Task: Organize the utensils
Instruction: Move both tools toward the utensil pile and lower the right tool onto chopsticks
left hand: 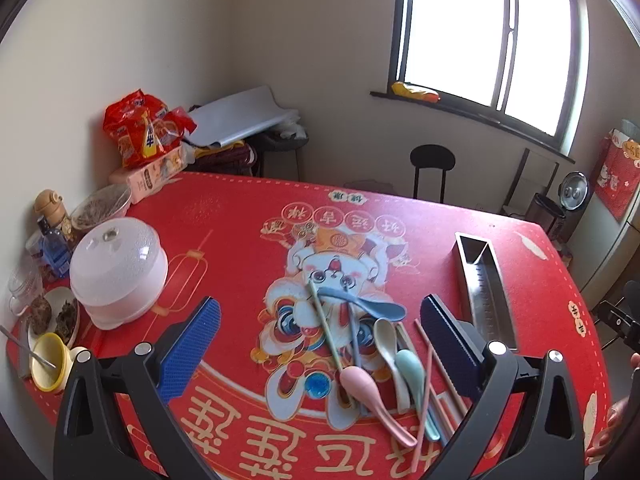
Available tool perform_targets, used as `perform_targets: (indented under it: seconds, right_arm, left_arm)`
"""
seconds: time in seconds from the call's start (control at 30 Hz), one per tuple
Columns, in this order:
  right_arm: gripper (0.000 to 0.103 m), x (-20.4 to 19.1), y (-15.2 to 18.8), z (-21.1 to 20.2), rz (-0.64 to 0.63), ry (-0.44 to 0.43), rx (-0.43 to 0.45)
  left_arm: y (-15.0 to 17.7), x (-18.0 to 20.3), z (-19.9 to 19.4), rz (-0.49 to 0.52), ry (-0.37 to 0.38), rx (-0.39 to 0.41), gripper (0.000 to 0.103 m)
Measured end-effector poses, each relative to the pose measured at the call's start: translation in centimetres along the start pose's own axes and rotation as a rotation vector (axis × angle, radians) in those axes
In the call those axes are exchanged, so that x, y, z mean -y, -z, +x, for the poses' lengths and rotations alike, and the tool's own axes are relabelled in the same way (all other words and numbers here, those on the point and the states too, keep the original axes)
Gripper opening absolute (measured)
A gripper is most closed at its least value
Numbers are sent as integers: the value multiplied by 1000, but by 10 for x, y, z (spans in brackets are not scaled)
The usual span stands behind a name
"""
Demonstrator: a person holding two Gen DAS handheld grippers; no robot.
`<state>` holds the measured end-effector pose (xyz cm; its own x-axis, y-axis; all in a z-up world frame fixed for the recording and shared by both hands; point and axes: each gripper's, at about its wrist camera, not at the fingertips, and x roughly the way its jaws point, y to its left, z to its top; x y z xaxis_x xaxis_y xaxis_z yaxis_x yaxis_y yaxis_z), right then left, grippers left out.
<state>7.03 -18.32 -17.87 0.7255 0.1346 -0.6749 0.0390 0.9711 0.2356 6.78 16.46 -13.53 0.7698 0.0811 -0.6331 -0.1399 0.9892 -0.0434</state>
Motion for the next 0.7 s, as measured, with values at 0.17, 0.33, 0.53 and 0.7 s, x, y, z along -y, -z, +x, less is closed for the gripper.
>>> perform_targets:
  seconds: [0.17, 0.33, 0.53, 0.7]
  right_arm:
    - [93, -27, 22, 48, -106, -24, -94]
    - [93, -54, 39, 84, -172, -24, -221]
    - [93, -72, 59, 117, -189, 64, -349]
    - [93, -71, 74, 133, -115, 84, -396]
  left_arm:
    - [21, -24, 31, -11, -26, -86, 98]
    - [37, -44, 67, -36, 43, -200, 98]
    - [48, -52, 99, 22, 85, -279, 98]
    - [60, -58, 118, 61, 121, -306, 98]
